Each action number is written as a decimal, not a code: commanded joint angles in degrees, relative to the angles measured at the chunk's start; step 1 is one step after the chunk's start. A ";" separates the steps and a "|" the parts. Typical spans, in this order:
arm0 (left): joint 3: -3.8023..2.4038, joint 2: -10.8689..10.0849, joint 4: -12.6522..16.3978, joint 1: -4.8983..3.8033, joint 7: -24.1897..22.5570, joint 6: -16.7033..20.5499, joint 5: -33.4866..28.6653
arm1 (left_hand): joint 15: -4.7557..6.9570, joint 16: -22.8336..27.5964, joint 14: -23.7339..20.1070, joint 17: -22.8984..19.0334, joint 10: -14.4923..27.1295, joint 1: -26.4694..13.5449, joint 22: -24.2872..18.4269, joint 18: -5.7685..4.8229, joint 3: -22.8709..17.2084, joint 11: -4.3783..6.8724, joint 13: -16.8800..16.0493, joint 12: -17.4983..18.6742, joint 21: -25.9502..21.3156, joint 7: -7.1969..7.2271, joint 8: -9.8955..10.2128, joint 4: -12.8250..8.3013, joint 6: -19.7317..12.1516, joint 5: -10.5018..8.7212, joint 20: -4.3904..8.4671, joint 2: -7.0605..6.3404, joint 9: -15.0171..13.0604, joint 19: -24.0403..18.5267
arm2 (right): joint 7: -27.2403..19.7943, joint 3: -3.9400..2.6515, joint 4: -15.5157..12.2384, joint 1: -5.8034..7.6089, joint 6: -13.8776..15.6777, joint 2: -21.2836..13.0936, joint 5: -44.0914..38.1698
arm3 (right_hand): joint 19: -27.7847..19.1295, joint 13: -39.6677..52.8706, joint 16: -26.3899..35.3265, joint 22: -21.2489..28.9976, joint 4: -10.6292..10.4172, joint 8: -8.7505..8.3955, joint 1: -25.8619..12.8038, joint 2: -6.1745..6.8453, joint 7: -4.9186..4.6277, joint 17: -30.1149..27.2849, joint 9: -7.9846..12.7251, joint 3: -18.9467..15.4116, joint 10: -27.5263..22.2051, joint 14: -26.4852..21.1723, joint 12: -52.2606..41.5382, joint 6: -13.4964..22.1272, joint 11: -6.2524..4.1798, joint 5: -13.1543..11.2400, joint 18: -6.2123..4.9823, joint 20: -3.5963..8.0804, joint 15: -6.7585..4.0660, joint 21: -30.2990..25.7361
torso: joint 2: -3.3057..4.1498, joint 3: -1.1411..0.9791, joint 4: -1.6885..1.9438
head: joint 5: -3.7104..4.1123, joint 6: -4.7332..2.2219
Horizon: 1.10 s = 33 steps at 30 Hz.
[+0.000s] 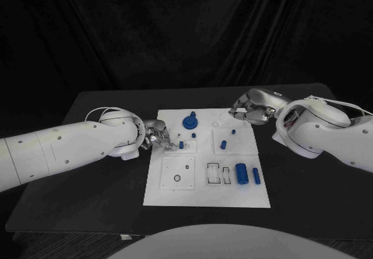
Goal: Assemble the parts on the task board
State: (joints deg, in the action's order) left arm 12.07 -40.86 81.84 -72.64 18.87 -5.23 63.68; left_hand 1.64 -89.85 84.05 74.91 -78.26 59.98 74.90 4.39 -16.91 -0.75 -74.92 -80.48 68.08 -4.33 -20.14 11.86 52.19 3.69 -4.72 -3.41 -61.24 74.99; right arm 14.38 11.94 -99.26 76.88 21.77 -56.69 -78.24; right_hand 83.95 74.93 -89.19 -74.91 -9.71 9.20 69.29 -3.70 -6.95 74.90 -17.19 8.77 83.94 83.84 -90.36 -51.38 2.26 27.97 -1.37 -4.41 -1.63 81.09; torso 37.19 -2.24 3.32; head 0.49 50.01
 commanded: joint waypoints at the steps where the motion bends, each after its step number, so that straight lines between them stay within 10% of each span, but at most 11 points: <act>1: 0.13 0.11 0.03 0.20 -0.20 -1.85 0.39 | -0.52 -0.15 5.95 15.09 -0.03 -0.98 8.25 0.70 2.19 -0.65 -6.63 -0.04 -0.21 -0.56 1.13 1.30 -0.70 -0.75 -0.39 0.02 1.19 -0.11 | 0.62 -0.05 -0.03 -0.16 -0.31 -0.04 -0.13 | 1.59 15.07 0.25 -12.04 0.12 -0.40 0.55 0.05 0.05 11.60 0.07 0.28 6.06 5.42 0.36 -0.50 0.03 0.30 -0.92 -0.18 0.02 -0.19 | 0.04 -0.01 0.00 | -0.02 -0.01; 22: 0.13 -0.61 0.12 0.21 -0.37 0.78 0.40 | -0.73 -0.15 5.95 15.09 -0.03 -4.44 8.24 0.76 8.80 -0.88 -6.74 -0.22 -0.29 -0.76 0.27 4.89 -0.62 -0.96 -0.68 0.86 1.44 -0.24 | 0.61 -0.05 -0.07 -0.41 -0.33 -0.22 -0.13 | 1.57 15.07 0.27 -12.03 0.42 -0.40 0.79 0.14 0.07 11.54 0.09 0.52 6.06 5.41 0.36 -0.55 0.02 0.57 -0.93 -0.17 0.00 -0.26 | 0.01 0.00 -0.03 | -0.03 -0.01; 28: 0.10 -2.87 1.50 -0.02 -4.50 8.76 0.39 | -0.10 -0.15 5.95 15.09 -2.47 -11.41 8.95 0.30 17.74 -0.07 -8.19 -2.07 2.40 0.11 -6.10 4.95 -0.45 -0.99 -0.09 1.71 -4.43 1.72 | 0.55 -0.05 -0.19 -0.41 0.00 -0.59 -0.13 | 1.54 15.07 0.26 -12.01 0.52 -0.41 0.85 0.19 0.07 11.55 0.09 0.58 6.06 5.41 0.36 -0.56 0.01 0.66 -0.95 -0.16 -0.01 -0.32 | 0.00 0.00 0.00 | -0.09 -0.01; 33: 0.08 -4.99 2.58 -2.08 -9.63 14.36 -3.18 | 0.58 -0.15 5.95 15.09 -5.66 -13.64 10.18 -0.64 23.43 0.56 -10.33 -4.52 6.58 0.79 -9.95 4.90 -0.71 -0.97 0.46 3.29 -8.26 4.61 | 0.57 -0.05 -0.35 -0.40 0.33 -0.97 -0.13 | 1.55 15.07 0.24 -12.01 0.60 -0.42 0.90 0.26 0.06 11.61 0.10 0.62 6.06 5.43 0.36 -0.55 0.01 0.75 -0.94 -0.16 -0.01 -0.31 | -0.01 0.00 0.00 | -0.20 -0.01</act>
State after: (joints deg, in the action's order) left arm 12.32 -45.56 84.03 -73.70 15.47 2.20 63.34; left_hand 1.85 -89.85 83.95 74.91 -83.26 46.93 74.90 4.39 5.44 -0.30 -74.92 -84.48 73.82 -4.03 -29.45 16.76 51.45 2.88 -4.38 -0.28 -68.88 79.05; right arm 14.39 11.94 -99.42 76.59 21.46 -57.48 -78.24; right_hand 83.95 74.93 -89.19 -74.94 -9.31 8.98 69.53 -3.46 -6.75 74.90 -17.14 9.17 83.94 83.84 -90.36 -51.58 2.26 28.36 -1.37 -4.41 -1.63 81.10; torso 37.19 -2.24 3.31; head 0.40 50.01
